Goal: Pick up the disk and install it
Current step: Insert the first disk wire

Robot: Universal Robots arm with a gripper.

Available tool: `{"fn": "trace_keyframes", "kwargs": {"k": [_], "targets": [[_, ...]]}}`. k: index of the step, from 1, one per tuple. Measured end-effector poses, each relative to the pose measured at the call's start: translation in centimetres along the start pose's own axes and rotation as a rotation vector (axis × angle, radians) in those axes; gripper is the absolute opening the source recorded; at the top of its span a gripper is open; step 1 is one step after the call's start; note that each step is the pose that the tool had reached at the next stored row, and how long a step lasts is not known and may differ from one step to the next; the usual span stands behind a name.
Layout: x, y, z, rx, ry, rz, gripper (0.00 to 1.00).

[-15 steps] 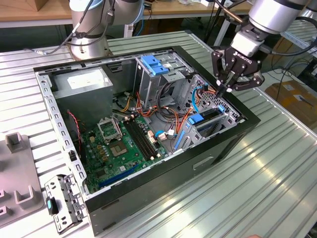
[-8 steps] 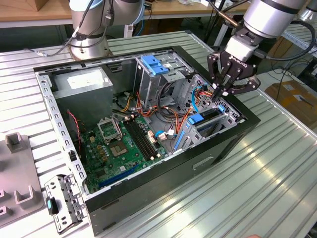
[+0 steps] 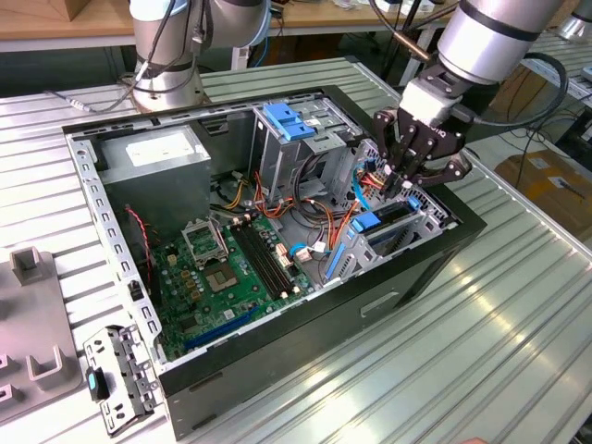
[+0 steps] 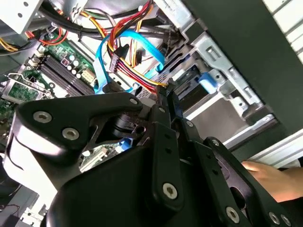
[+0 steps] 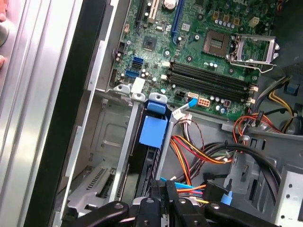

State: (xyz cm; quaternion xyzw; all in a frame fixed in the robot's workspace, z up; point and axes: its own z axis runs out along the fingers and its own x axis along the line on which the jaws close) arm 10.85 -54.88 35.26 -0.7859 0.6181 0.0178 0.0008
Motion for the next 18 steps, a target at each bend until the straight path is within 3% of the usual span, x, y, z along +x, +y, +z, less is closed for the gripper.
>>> {"fn": "trace_keyframes", "kwargs": {"k": [3, 5, 14, 18], "targets": [[-0.01, 0.07, 0.42, 0.0019, 0.0004, 0.018, 0.16], [0.00, 0.07, 0.72, 0.0033, -0.0002, 0.056, 0.16], [-0.04, -0.09, 0.30, 0.0045, 0.0035, 0.134, 0.16], [0.14, -0.83, 0.30, 0.0051, 0.0032, 0.157, 0.16]]}}
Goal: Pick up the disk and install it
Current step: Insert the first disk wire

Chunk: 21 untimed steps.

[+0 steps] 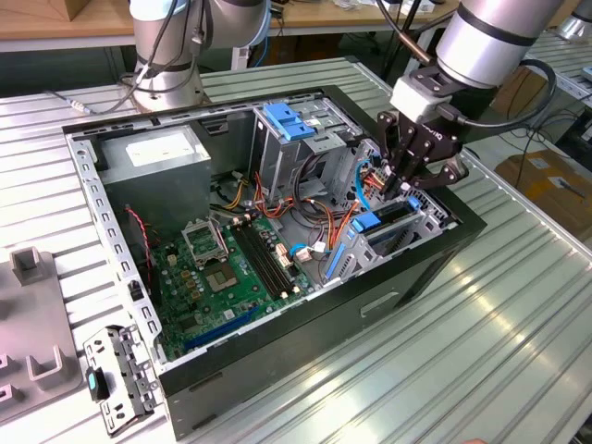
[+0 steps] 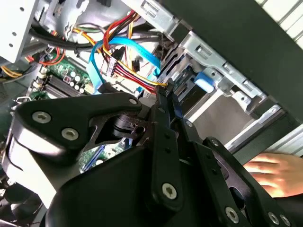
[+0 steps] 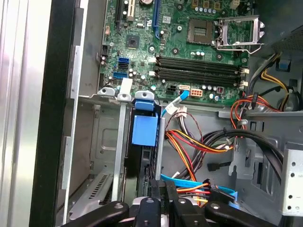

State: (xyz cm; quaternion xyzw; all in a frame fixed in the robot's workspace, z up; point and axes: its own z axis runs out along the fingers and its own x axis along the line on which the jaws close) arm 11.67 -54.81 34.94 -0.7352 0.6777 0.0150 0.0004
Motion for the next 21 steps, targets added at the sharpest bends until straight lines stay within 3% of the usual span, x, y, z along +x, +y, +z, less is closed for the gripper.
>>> {"fn": "trace_keyframes", "kwargs": {"k": [4, 5, 8, 11, 15, 17, 18, 19, 21], "targets": [[0.01, -0.16, 0.01, 0.0003, -0.0003, 0.014, 0.16], [0.97, 0.10, -0.01, 0.0005, -0.0002, 0.023, 0.16], [1.36, 0.27, 0.33, 0.0014, -0.0010, 0.062, 0.16], [1.38, 0.26, 0.88, 0.0015, -0.0004, 0.069, 0.16], [1.38, 0.26, 0.93, 0.0015, -0.0013, 0.069, 0.16], [1.36, 0.27, 0.53, 0.0017, 0.0005, 0.069, 0.18], [1.35, 0.27, 0.18, 0.0017, 0.0014, 0.069, 0.24], [1.34, 0.29, -0.38, 0.0017, 0.0014, 0.069, 0.24], [1.32, 0.29, -0.79, 0.0016, 0.0035, 0.069, 0.24]]}}
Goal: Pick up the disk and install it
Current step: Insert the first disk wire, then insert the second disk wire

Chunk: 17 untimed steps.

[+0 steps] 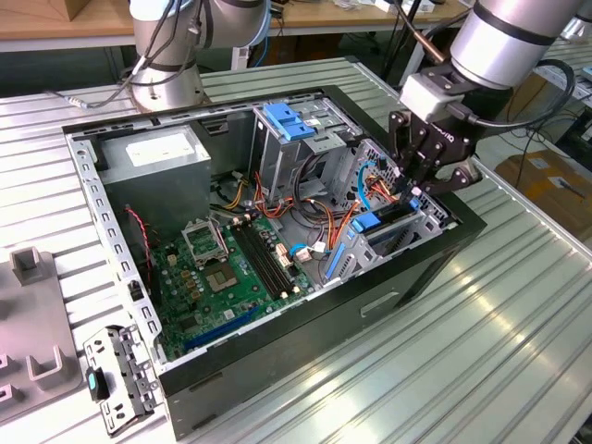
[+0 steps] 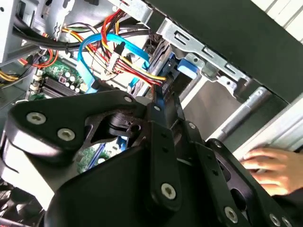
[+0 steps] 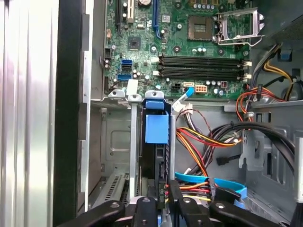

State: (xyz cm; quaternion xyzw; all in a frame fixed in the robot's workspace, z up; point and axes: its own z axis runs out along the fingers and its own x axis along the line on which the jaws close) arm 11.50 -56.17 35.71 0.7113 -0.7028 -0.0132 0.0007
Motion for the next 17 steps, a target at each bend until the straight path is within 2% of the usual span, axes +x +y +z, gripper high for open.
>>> {"fn": "trace_keyframes", "kwargs": {"k": [3, 5, 15, 16, 17], "targets": [[-0.01, 0.00, -0.01, 0.0000, 0.0021, 0.000, 0.23], [-0.01, 0.00, -0.02, 0.0000, 0.0025, 0.000, 0.11], [-0.01, 0.00, -0.02, 0.0000, 0.0032, 0.000, 0.11], [-0.01, 0.06, -0.02, 0.0000, 0.0032, 0.000, 0.11], [-0.02, 0.38, -0.02, 0.0000, 0.0034, 0.000, 0.11]]}}
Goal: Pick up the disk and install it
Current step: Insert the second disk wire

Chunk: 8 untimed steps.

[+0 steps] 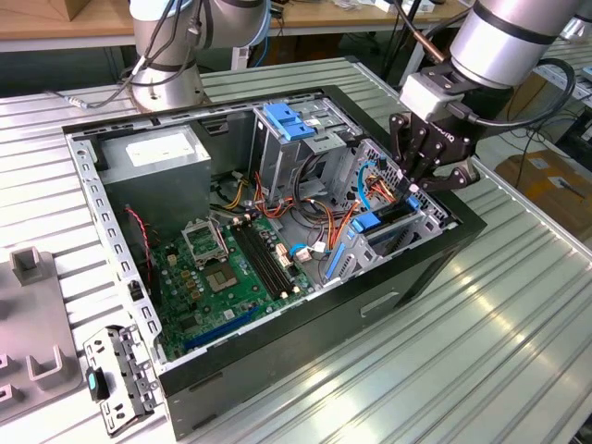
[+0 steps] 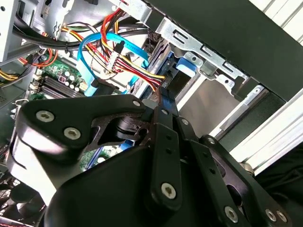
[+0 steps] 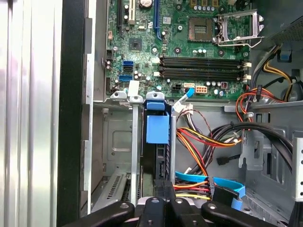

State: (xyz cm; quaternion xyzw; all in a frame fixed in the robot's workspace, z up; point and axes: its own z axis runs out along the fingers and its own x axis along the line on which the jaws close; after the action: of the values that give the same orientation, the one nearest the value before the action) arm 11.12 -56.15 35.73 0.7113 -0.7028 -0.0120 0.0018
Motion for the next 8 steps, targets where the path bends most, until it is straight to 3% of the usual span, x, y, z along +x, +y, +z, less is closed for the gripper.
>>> {"fn": "trace_keyframes", "kwargs": {"k": [1, 4, 8], "targets": [[0.01, 1.07, 0.03, 0.0001, -0.0003, 0.000, 0.11], [0.01, 1.06, 0.00, -0.0012, -0.0001, 0.000, 0.11], [-0.03, 1.06, -1.07, -0.0046, -0.0003, 0.000, 0.11]]}}
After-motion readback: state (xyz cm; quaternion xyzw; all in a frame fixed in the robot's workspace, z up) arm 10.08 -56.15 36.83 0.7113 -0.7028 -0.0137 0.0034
